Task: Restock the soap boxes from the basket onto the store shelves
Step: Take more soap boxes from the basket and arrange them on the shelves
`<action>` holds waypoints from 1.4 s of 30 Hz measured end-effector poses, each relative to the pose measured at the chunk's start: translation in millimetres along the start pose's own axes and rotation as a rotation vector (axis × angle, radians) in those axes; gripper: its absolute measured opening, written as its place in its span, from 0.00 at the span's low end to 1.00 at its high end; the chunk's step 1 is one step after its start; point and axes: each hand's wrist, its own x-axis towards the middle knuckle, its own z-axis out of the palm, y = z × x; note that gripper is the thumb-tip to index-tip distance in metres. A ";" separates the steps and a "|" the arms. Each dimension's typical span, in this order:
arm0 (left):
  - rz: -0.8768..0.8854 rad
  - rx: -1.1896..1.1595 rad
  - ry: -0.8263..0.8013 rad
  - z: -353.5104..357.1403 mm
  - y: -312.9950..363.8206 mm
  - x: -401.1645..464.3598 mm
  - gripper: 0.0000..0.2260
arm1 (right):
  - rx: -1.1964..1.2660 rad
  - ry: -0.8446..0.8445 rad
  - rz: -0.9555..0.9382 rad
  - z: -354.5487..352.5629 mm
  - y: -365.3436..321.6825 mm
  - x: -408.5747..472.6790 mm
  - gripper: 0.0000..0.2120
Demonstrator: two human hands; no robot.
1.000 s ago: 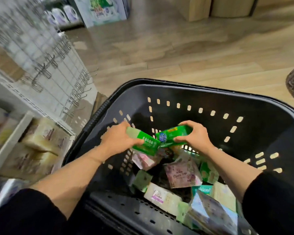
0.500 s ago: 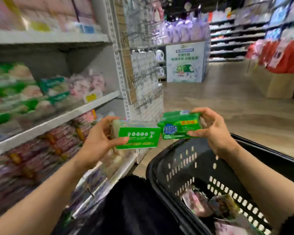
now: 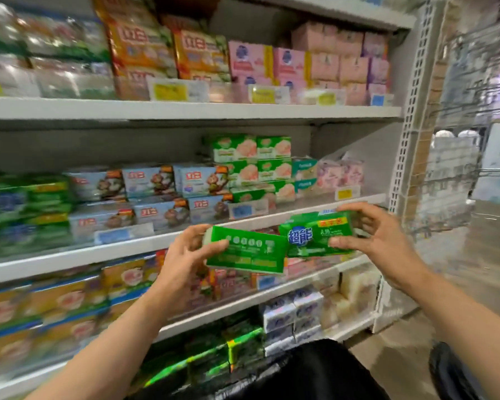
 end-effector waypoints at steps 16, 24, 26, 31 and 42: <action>-0.522 -0.249 0.365 -88.1 40.0 -12.9 0.17 | 0.146 0.031 0.192 143.6 -16.2 61.6 0.18; -0.382 -0.165 0.269 -100.5 39.7 -19.2 0.21 | 0.144 -0.057 0.196 166.1 -6.4 67.1 0.17; -0.324 -0.122 0.266 -101.1 40.9 -16.0 0.17 | 0.143 -0.079 0.198 165.1 -4.0 68.8 0.17; -0.180 0.049 0.380 -87.2 51.1 17.0 0.21 | 0.175 -0.047 0.232 143.7 6.4 74.8 0.16; 0.083 0.110 0.137 33.2 62.8 119.1 0.30 | 0.367 0.247 0.401 45.6 43.9 113.4 0.12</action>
